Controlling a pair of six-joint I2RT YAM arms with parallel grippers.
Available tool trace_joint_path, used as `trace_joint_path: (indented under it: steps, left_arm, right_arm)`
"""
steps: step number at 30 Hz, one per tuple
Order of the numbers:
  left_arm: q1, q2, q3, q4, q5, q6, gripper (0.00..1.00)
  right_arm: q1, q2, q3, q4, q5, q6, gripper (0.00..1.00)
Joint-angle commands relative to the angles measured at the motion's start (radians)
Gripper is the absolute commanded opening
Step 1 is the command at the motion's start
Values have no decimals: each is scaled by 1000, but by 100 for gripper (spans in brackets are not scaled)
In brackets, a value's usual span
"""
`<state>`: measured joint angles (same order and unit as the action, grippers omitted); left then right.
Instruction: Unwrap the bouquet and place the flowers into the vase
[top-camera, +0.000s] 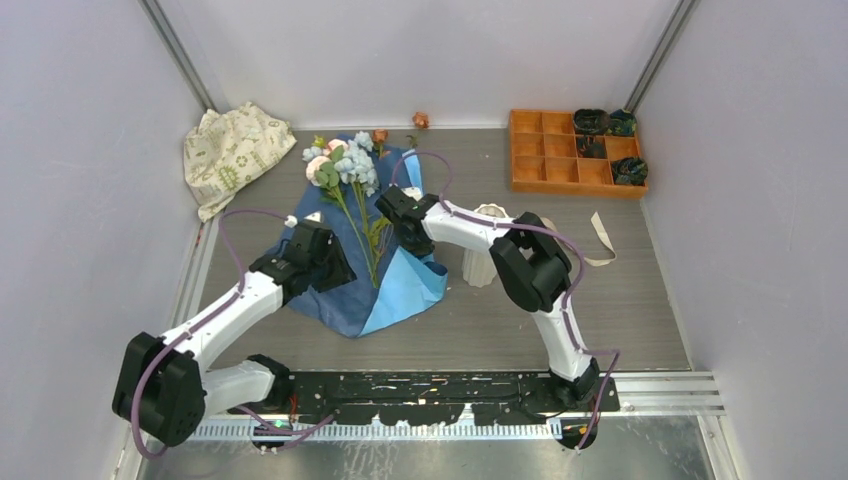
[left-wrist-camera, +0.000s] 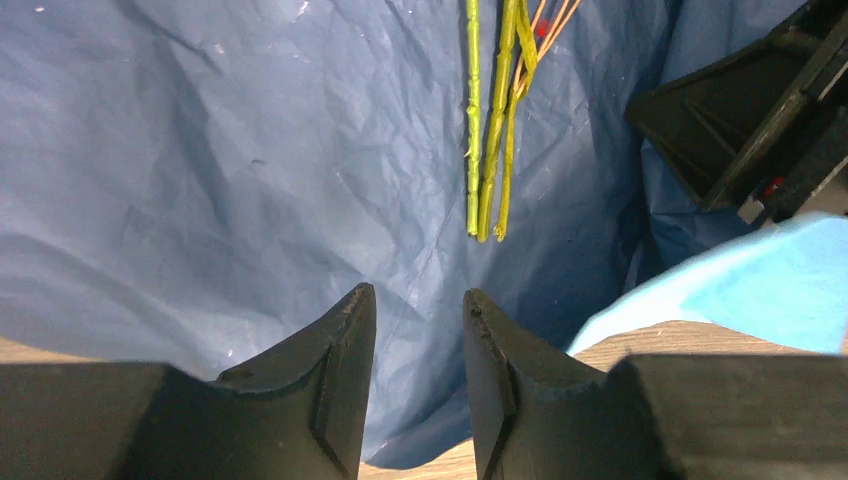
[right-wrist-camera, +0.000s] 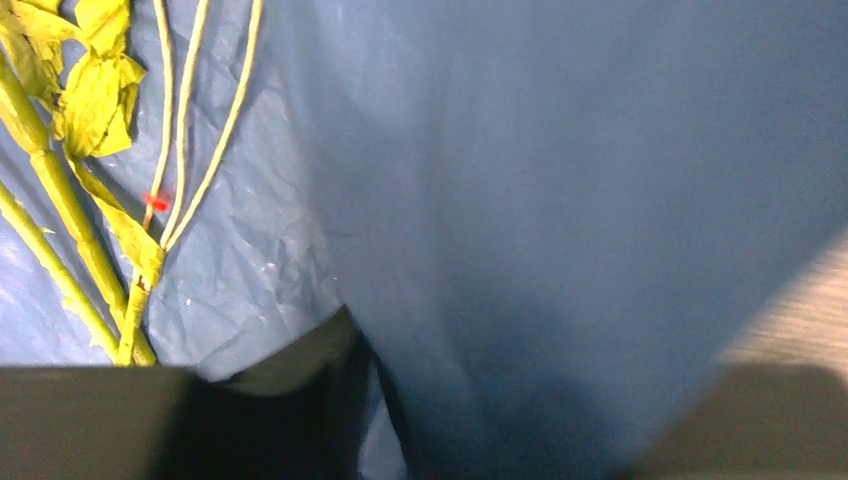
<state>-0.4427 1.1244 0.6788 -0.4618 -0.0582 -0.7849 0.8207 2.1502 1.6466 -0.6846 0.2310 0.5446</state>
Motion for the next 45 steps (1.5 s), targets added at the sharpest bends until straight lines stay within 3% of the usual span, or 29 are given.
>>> trace_joint_path:
  steps: [1, 8, 14, 20, 25, 32, 37, 41, 45]
  left_arm:
    - [6, 46, 8, 114, 53, -6, 39]
    - [6, 191, 32, 224, 171, -14, 37]
    - [4, 255, 47, 299, 274, 10, 36]
    - [-34, 271, 37, 362, 365, 18, 36]
    - [-96, 234, 21, 371, 400, 22, 36]
    - [-171, 139, -57, 371, 482, -5, 36]
    - [-198, -32, -166, 342, 508, -43, 37]
    - [-205, -148, -236, 301, 508, -52, 39]
    - [-208, -201, -283, 294, 503, -61, 39]
  right_arm:
    - [10, -146, -39, -32, 43, -20, 46]
    - [23, -314, -114, -113, 60, -11, 56]
    - [63, -459, -168, -186, 176, 5, 57]
    - [93, -552, -113, -190, 189, 2, 53]
    - [96, -540, -43, -175, 181, -25, 47]
    - [84, -404, 78, -212, 215, -48, 40]
    - [38, -327, 111, -215, 89, -39, 38]
    - [34, -291, 72, -212, -22, -28, 34]
    - [52, -334, -74, -159, -116, -1, 32]
